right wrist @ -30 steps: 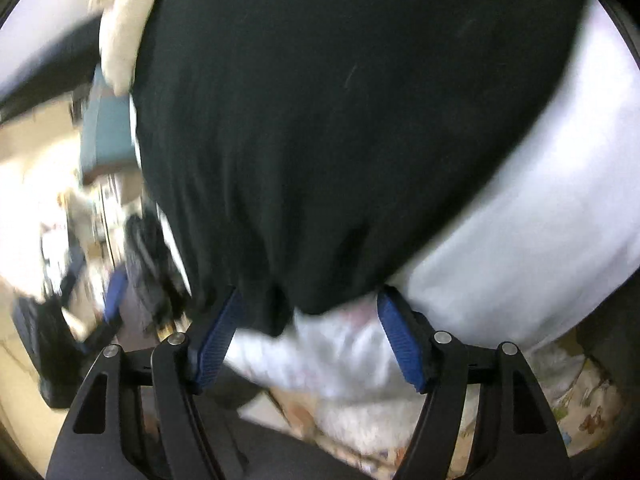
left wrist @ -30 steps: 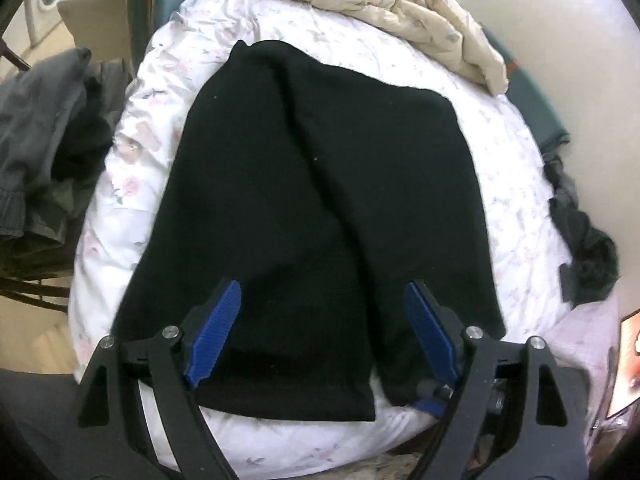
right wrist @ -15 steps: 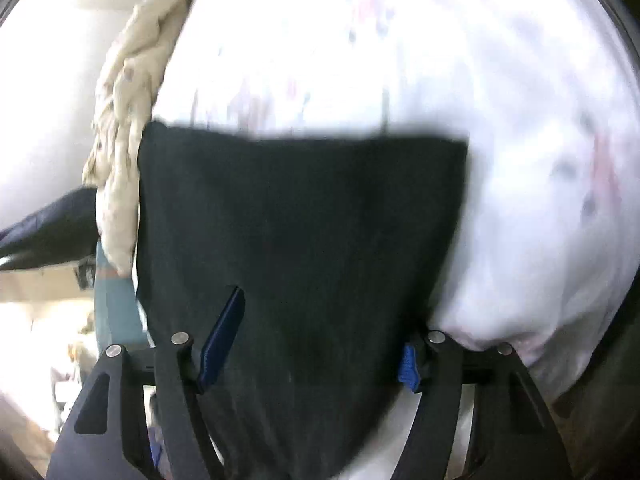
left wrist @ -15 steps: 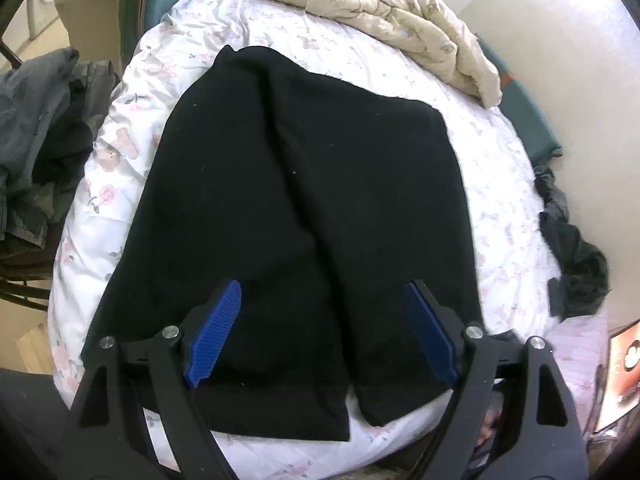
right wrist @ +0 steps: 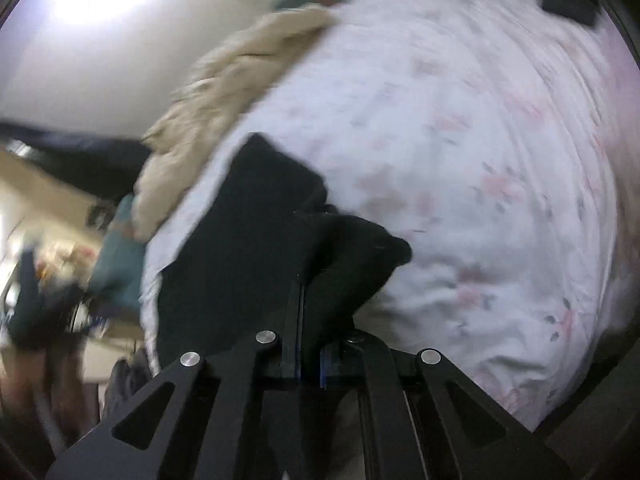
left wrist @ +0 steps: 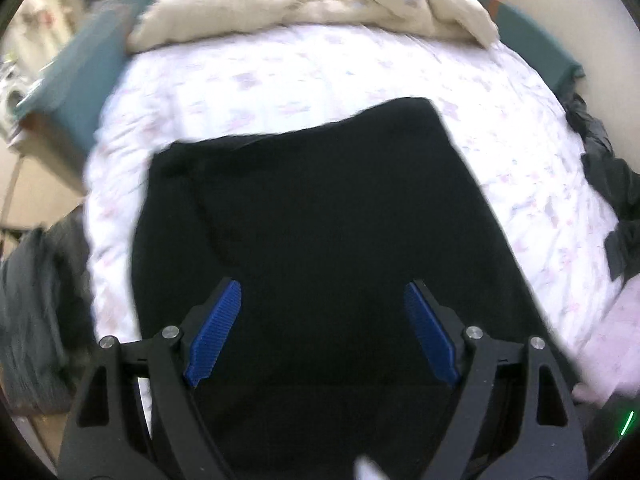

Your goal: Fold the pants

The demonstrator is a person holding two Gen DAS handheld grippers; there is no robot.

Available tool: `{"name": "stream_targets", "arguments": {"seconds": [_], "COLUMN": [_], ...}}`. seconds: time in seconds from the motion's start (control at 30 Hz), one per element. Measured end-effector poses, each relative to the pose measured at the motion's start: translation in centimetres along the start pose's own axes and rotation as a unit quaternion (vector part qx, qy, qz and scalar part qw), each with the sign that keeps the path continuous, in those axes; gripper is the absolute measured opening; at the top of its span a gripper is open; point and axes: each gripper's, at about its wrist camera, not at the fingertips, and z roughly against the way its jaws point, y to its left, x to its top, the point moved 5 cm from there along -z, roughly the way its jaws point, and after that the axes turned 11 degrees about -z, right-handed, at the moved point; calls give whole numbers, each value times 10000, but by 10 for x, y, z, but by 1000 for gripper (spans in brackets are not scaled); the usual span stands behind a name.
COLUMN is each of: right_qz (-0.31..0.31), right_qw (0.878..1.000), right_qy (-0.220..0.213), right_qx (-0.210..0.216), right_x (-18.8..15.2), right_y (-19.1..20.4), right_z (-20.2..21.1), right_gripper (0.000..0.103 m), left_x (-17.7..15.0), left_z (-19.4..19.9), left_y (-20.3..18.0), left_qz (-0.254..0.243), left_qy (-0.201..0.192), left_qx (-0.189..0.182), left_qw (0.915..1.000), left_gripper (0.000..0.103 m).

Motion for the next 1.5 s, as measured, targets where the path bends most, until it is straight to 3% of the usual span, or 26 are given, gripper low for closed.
{"name": "stream_targets", "arguments": {"seconds": [0.1,0.23,0.3,0.5,0.6,0.73,0.83,0.97,1.0,1.03,1.07,1.1,1.13,1.37,1.5], "right_qz": [866,1267,1390,1450,1651,1570,1627,1958,2000,2044,2058,2045,2047,2120,2657], "right_qw": [9955,9898,9874,9846,9809,9799,9774,9705,9690,9675,9668,9668,9666,9655,9551], "right_qy": [36,331,442,757,864,1087,1223,1310,1356,1404,1431,1449,1464,1404,1076], "right_qx": [380,556,607,624,555,582,564,508,519,503,493,496,491,567,747], "right_x": [-15,-31,-38,-42,-47,-51,-57,-70,-73,-76,-78,-79,-80,-82,-87], "right_y": [38,53,57,62,66,68,72,83,84,85,86,86,86,92,117], "right_z": [7,1,-2,-20,-24,-34,-39,-42,-43,-44,-45,-46,-46,-38,-13], "right_gripper": [5,5,5,5,5,5,5,5,5,5,5,5,5,5,5], "left_x": [59,114,129,152,161,157,165,173,175,176,177,178,179,191,209], "left_z": [-19,-62,-87,-174,-204,-243,-253,-263,-265,-266,-267,-267,-267,-227,-178], "left_y": [-38,-101,-126,-176,-187,-185,-177,-173,-174,-175,-176,-177,-177,-163,-130], "left_qz": [-321,-1436,-1743,-2075,-2069,-2172,-2300,-2427,-2460,-2499,-2520,-2554,-2648,-2641,-2133], "left_qy": [344,734,925,1511,1602,2013,1956,1979,1962,1945,1915,1889,1881,1770,1694], "left_qx": [-149,255,388,730,966,1426,1830,1953,1951,1900,1878,1920,1995,1433,688], "left_qw": [9988,9866,9796,9637,9603,9444,9356,9294,9289,9293,9298,9286,9245,9372,9597], "left_gripper": [82,82,82,82,82,79,75,74,70,56,30,14,6,6,6]}}
